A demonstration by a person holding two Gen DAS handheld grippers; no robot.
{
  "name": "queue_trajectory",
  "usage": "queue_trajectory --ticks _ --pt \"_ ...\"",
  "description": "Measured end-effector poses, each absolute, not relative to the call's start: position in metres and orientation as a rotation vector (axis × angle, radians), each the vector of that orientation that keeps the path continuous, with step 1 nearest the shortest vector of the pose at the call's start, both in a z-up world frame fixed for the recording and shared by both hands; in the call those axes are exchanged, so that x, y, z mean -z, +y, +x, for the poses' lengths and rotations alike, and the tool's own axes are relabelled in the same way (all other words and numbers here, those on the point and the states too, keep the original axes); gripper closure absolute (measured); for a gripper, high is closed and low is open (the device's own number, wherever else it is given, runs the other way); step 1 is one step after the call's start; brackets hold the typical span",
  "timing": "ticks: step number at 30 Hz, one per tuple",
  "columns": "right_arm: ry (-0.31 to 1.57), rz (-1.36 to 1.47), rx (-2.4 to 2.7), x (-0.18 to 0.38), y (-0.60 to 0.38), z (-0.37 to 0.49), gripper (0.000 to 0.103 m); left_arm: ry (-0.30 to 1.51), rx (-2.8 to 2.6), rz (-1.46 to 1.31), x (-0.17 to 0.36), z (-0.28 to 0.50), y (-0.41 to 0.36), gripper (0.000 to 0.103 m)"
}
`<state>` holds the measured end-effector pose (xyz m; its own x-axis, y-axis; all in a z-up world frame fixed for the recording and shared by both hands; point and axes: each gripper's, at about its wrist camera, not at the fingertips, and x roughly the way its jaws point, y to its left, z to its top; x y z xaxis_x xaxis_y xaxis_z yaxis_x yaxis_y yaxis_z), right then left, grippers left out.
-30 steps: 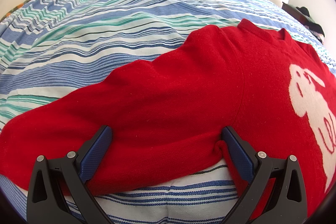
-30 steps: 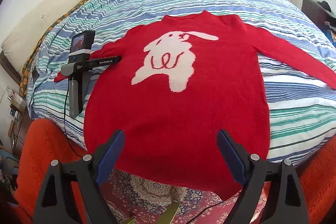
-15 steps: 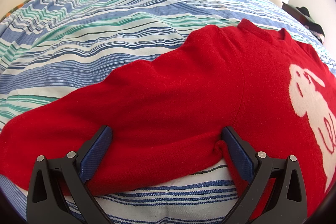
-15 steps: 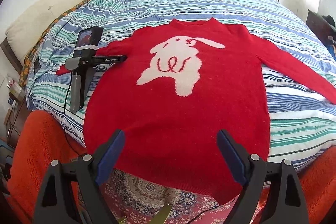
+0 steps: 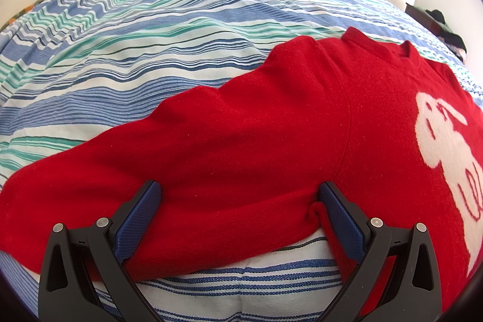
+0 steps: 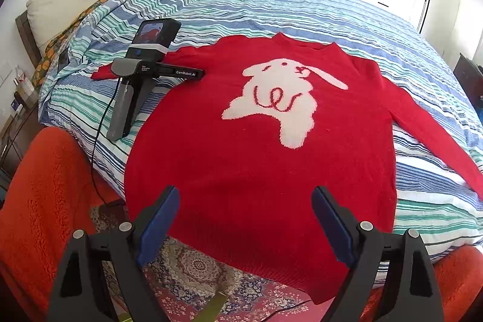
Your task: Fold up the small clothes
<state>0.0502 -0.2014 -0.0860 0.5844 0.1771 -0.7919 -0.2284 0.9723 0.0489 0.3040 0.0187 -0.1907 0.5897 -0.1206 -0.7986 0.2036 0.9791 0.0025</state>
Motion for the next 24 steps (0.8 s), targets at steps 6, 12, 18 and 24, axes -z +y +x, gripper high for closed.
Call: queue_trajectory --ticks 6,12,18,24 --pt "0.924 -0.078 -0.242 0.087 -0.1972 0.051 0.015 0.921 0.189 0.097 0.1907 0.304 0.0186 0.0" --pt "0.927 -0.075 -0.239 0.0872 -0.1966 0.0517 0.015 0.921 0.189 0.097 0.1907 0.3041 0.0186 0.0" --pt "0.94 -0.077 -0.237 0.09 -0.1958 0.0541 0.015 0.921 0.189 0.097 0.1907 0.3041 0.0186 0.0" --pt "0.95 -0.087 -0.241 0.0928 -0.1931 0.0567 0.015 0.921 0.189 0.097 0.1907 0.3041 0.0186 0.0"
